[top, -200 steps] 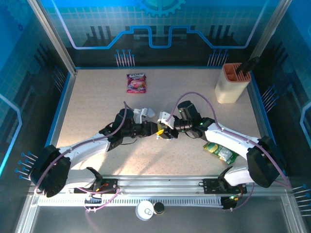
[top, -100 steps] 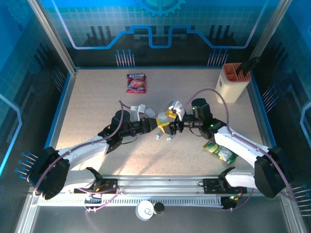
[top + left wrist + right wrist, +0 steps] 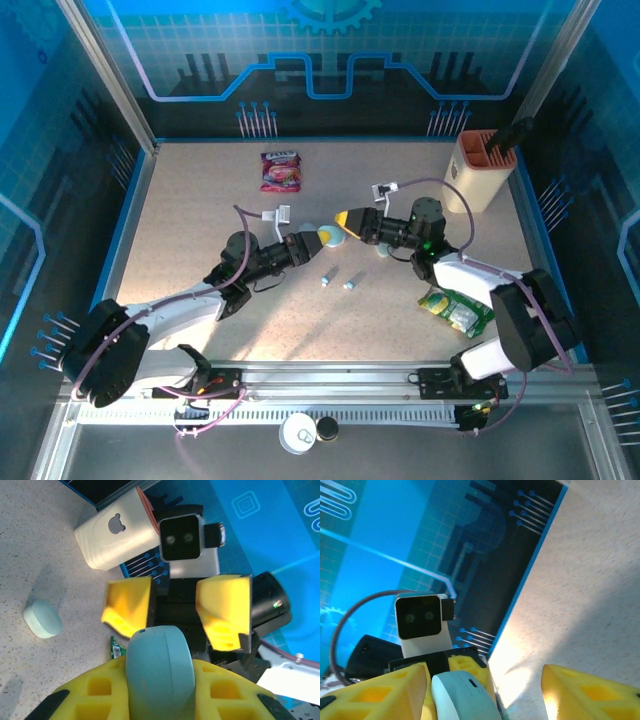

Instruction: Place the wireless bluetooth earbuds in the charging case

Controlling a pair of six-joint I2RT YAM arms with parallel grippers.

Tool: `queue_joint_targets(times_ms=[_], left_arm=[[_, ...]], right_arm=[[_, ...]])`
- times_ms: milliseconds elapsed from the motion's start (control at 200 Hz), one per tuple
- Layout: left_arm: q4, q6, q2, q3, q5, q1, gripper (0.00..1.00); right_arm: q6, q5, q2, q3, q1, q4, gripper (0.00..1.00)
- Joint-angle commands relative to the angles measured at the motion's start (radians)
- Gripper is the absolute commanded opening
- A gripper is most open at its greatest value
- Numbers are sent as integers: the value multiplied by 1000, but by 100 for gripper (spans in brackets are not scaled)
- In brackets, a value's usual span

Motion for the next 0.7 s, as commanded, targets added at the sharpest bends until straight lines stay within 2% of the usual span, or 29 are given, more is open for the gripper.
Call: queue_joint_targets(times_ms=[0, 110, 255, 545, 630, 655, 695], left_arm=[[93, -40, 7, 2, -57, -8, 9], [128, -45, 4, -16, -103, -7, 9], [142, -47, 13, -12, -124, -7, 9], [157, -55, 34, -2, -81, -8, 9], [157, -46, 35, -4, -74, -7, 16], [158, -39, 36, -6, -73, -7, 21], [160, -20, 38, -7, -69, -6, 35]], right_arm=[[203, -48, 43, -28, 19, 299, 62], [221, -42, 63, -41, 36, 354, 62], [187, -35, 58, -40, 55, 326, 60], [186, -24, 51, -28, 57, 302, 27], [184, -25, 53, -23, 55, 303, 21], [185, -23, 52, -25, 54, 303, 19], [181, -19, 48, -26, 50, 304, 16]])
